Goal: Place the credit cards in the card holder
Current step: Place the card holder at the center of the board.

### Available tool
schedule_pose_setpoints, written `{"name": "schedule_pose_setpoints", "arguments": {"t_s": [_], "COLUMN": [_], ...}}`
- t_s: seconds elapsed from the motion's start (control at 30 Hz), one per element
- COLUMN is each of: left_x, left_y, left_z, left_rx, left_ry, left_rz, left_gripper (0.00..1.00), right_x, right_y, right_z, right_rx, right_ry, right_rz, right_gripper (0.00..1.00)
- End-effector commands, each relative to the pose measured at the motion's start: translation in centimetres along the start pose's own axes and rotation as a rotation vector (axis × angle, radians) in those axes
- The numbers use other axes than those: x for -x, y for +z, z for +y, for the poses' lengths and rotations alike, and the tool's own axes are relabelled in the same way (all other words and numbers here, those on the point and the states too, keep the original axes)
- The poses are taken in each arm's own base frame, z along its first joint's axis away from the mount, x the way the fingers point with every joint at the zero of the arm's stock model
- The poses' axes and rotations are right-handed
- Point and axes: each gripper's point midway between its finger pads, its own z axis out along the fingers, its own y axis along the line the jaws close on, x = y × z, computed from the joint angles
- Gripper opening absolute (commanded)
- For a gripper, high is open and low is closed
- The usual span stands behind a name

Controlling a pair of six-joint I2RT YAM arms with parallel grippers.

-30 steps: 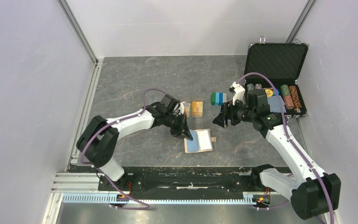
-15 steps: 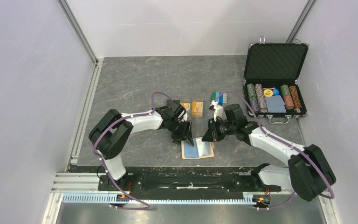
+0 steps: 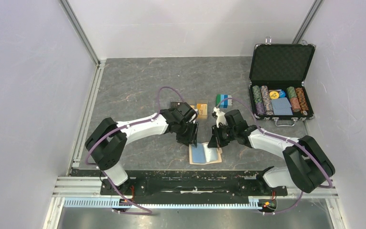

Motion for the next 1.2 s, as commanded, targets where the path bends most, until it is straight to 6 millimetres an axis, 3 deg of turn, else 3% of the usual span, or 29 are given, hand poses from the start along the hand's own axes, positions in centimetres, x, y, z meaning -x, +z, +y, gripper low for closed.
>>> {"name": "schedule_pose_setpoints", "arguments": {"t_s": [0.0, 0.07, 0.13, 0.2, 0.3, 0.43, 0.53, 0.6, 0.67, 0.73, 1.0, 1.17], "left_x": [0.4, 0.5, 1.1, 1.7, 2.3, 2.2, 0.9, -0.2, -1.3, -2.2, -4.3, -4.5], "left_y": [-0.2, -0.6, -1.6, -2.6, -4.0, -3.7, -1.8, -0.2, 1.6, 3.2, 5.8, 5.9], "left_z": [-1.1, -0.3, 0.8, 1.8, 1.9, -1.0, -4.3, -5.2, -4.6, -3.5, 1.4, 2.1], "left_rx": [0.014, 0.106, 0.196, 0.263, 0.286, 0.139, -0.050, -0.117, -0.101, -0.074, 0.106, 0.137], "left_ry": [0.061, 0.082, 0.082, 0.078, 0.083, 0.125, 0.151, 0.152, 0.148, 0.135, 0.125, 0.128], "left_rz": [-0.039, -0.064, -0.101, -0.144, -0.196, -0.199, -0.136, -0.074, -0.012, 0.027, 0.102, 0.104], "left_gripper": [0.41, 0.43, 0.59, 0.65, 0.67, 0.52, 0.38, 0.27, 0.11, 0.03, 0.02, 0.02], "right_x": [-0.3, -0.5, -0.6, -0.6, -0.8, -1.3, -1.6, -1.8, -2.1, -2.6, -5.4, -6.3], "right_y": [0.2, 0.2, 0.2, 0.2, 0.2, 0.2, 0.1, 0.1, 0.1, 0.0, -1.0, -2.2], "right_z": [-0.8, -0.8, -0.9, -0.9, -1.0, -1.3, -1.3, -1.4, -1.6, -1.7, -3.9, -5.2], "right_rx": [-0.033, -0.033, -0.035, -0.034, -0.039, -0.049, -0.051, -0.056, -0.065, -0.072, -0.204, -0.293], "right_ry": [-0.025, -0.025, -0.024, -0.022, -0.024, -0.020, -0.016, -0.012, -0.004, 0.015, 0.072, 0.076], "right_rz": [-0.007, -0.002, -0.001, 0.001, 0.007, 0.022, 0.029, 0.033, 0.043, 0.061, 0.137, 0.170], "right_gripper": [0.06, 0.05, 0.05, 0.05, 0.05, 0.05, 0.05, 0.04, 0.04, 0.04, 0.00, 0.00]}}
